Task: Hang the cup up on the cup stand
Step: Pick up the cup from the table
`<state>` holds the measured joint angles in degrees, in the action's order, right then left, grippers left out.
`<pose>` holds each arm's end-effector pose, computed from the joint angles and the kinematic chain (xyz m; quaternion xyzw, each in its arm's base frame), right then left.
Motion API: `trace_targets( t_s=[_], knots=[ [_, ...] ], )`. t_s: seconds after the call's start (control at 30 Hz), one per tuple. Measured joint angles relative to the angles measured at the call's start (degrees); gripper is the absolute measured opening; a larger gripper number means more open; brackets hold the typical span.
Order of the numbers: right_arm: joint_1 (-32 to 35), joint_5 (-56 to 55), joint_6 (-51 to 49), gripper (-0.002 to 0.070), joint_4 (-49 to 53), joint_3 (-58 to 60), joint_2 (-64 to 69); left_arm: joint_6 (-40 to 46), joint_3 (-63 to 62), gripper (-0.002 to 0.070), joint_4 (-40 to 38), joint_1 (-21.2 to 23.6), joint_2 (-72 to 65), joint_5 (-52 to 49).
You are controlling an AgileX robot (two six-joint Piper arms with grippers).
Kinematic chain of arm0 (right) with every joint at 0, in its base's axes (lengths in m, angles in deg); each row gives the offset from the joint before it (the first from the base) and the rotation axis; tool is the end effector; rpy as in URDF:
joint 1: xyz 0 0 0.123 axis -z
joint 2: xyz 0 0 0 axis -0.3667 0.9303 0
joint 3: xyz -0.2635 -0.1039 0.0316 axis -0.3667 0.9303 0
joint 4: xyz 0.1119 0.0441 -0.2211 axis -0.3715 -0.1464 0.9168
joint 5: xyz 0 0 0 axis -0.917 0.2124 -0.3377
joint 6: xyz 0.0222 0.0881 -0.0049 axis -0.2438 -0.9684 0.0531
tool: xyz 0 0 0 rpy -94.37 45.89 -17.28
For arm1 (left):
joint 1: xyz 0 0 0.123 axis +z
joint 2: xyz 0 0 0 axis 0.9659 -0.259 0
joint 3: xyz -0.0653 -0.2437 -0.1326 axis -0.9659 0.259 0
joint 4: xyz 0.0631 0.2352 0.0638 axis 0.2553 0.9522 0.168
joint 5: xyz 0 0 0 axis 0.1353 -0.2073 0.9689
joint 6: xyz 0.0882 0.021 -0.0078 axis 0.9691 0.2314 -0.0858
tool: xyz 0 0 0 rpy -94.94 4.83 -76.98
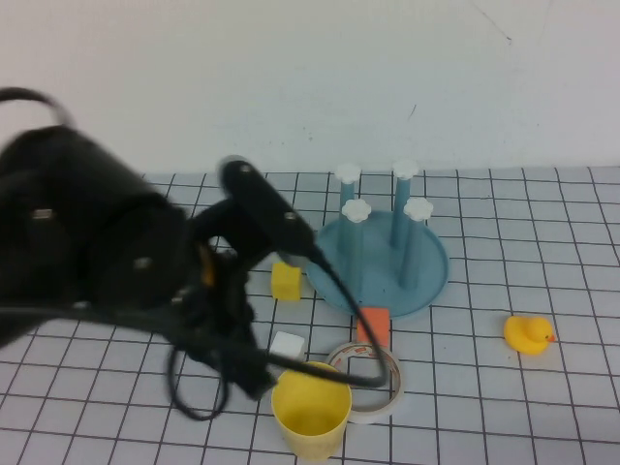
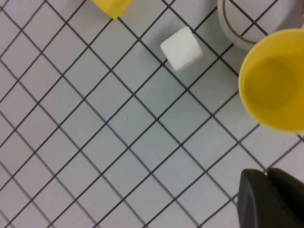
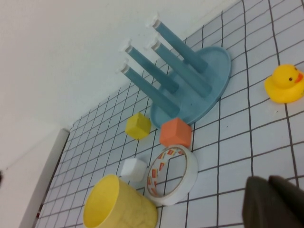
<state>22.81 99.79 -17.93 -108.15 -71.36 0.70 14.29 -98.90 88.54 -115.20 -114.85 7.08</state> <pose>0.0496 0.0298 0.1788 0.1789 0.7583 0.3349 0.5299 0.2214 -0.1715 0.3225 0.4025 0.8804 0.0006 0.2506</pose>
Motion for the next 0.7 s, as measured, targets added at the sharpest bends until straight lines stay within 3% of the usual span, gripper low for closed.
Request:
trace_targets(
  t_s=[0.13, 0.2, 0.37, 0.43, 0.53, 0.7],
  knots=[
    [0.0, 0.9, 0.1, -0.0001, -0.1, 0.0, 0.0, -3.7, -3.6, 0.0074, 0.6, -1.8, -7.3, -0.1],
    [0.0, 1.2, 0.1, -0.0001, -0.1, 0.0, 0.0, -5.3, -4.9, 0.0159, 0.5, -1.8, -10.5, -0.1],
    [0.0, 1.3, 0.1, -0.0001, -0.3, 0.0, 0.0, -10.8, -7.5, 0.047, 0.4, -1.8, -17.4, -0.1],
    [0.0, 1.3, 0.1, -0.0001, -0.4, 0.0, 0.0, -11.7, -7.7, 0.0542, 0.3, -1.8, -19.4, 0.3],
    [0.0, 1.3, 0.1, -0.0001, -0.4, 0.0, 0.0, -12.5, -7.9, 0.0579, -0.2, -1.8, -21.6, 1.0],
    [0.0, 1.4, 0.2, -0.0001, -0.5, 0.0, 0.0, -13.5, -8.0, 0.0566, -1.8, -1.8, -24.5, 2.7]
  ],
)
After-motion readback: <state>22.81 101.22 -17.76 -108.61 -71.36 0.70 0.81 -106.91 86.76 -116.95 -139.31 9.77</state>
